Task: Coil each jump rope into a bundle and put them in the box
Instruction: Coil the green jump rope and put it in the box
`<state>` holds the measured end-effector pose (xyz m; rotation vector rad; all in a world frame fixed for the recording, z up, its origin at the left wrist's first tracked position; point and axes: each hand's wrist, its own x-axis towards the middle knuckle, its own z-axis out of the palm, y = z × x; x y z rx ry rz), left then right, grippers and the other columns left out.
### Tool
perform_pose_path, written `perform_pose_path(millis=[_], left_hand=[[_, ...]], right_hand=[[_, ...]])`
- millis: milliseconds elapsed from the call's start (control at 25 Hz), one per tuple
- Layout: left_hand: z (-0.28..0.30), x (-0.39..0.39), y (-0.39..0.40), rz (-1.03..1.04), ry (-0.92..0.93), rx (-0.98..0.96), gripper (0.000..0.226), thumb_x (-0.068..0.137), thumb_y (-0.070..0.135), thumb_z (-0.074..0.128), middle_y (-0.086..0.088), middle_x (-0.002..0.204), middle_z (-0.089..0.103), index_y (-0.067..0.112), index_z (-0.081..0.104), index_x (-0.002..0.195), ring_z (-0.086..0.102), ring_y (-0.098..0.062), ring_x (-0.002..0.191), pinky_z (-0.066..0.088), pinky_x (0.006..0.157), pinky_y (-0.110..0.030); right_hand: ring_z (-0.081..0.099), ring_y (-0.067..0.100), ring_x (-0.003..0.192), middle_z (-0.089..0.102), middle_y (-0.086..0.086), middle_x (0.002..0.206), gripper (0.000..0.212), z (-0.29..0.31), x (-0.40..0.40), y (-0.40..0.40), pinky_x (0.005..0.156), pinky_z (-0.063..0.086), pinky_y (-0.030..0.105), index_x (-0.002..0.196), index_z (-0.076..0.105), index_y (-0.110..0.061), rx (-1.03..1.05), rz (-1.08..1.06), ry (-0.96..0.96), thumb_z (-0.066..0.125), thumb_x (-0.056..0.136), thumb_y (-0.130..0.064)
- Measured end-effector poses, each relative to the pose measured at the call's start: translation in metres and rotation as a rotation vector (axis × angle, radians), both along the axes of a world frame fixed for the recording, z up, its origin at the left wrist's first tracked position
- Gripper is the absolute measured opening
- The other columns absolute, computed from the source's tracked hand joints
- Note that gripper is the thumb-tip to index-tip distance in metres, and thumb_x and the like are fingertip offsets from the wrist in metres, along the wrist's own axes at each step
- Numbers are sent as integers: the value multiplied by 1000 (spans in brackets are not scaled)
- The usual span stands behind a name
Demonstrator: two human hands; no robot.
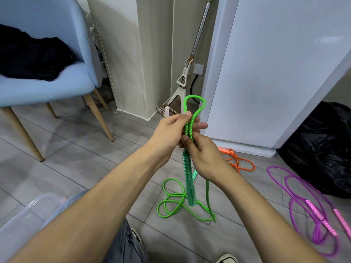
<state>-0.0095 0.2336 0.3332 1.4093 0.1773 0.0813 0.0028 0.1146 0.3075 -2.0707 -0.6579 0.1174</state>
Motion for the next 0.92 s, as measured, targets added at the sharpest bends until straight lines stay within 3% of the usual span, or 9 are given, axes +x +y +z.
perform_pose_path(millis=[80,200,320,360,440,560,680,840,920], left_hand=[[0,-3,-4,-68,-7,38,27,105,21,44,-8,92,76,8,66,97,68,-13,76,46,63,-23],[3,-3,-4,-19,-44,-12,26,107,16,37,-5,78,74,11,54,88,68,-11,64,47,53,-16],[9,7,16,159,-109,-320,24,107,14,33,-10,66,62,8,49,89,68,-24,60,61,70,-39],[11,11,28,231,-129,-386,25,107,13,33,-8,61,55,7,48,88,62,-23,53,61,66,-41],[13,15,50,345,-138,-401,27,107,13,33,-3,58,43,10,46,84,45,-15,42,52,47,-28],[10,19,72,433,-130,-289,28,107,14,31,0,61,37,14,43,82,27,-9,38,28,40,-17],[7,20,73,437,-127,-130,28,107,16,31,1,61,37,16,44,83,21,-7,36,20,39,-15],[6,20,72,449,-114,209,28,107,22,33,2,64,43,19,48,83,29,-6,38,26,42,-21],[6,19,74,437,-132,339,27,106,23,35,3,66,49,21,50,84,34,-4,40,30,46,-26]], right_hand=[[61,2,88,66,-9,95,21,2,0,0,75,46,26,104,63,-22,23,22,40,42,106,-29],[52,-4,63,57,-23,65,25,5,0,-2,59,36,18,83,58,-30,43,20,14,46,105,-27],[41,4,51,49,-11,57,23,0,5,-13,54,33,27,89,64,-25,-12,19,7,48,104,-33],[39,7,50,46,-9,56,25,-1,6,-19,53,33,29,90,65,-22,-37,57,82,48,104,-34],[39,11,47,43,-6,53,31,-1,8,-34,52,32,29,87,65,-14,-105,173,278,46,105,-32],[48,18,49,47,0,56,38,6,18,-65,56,40,30,89,66,-4,-304,215,464,45,106,-31],[54,19,53,52,5,61,35,17,32,-97,61,46,31,85,65,-2,-469,78,476,48,104,-26],[42,18,56,47,5,65,37,36,37,-122,57,35,28,84,72,-6,-211,37,500,54,101,-33],[35,17,55,45,5,67,28,46,34,-129,54,26,28,86,74,-10,-201,111,503,57,99,-27]])
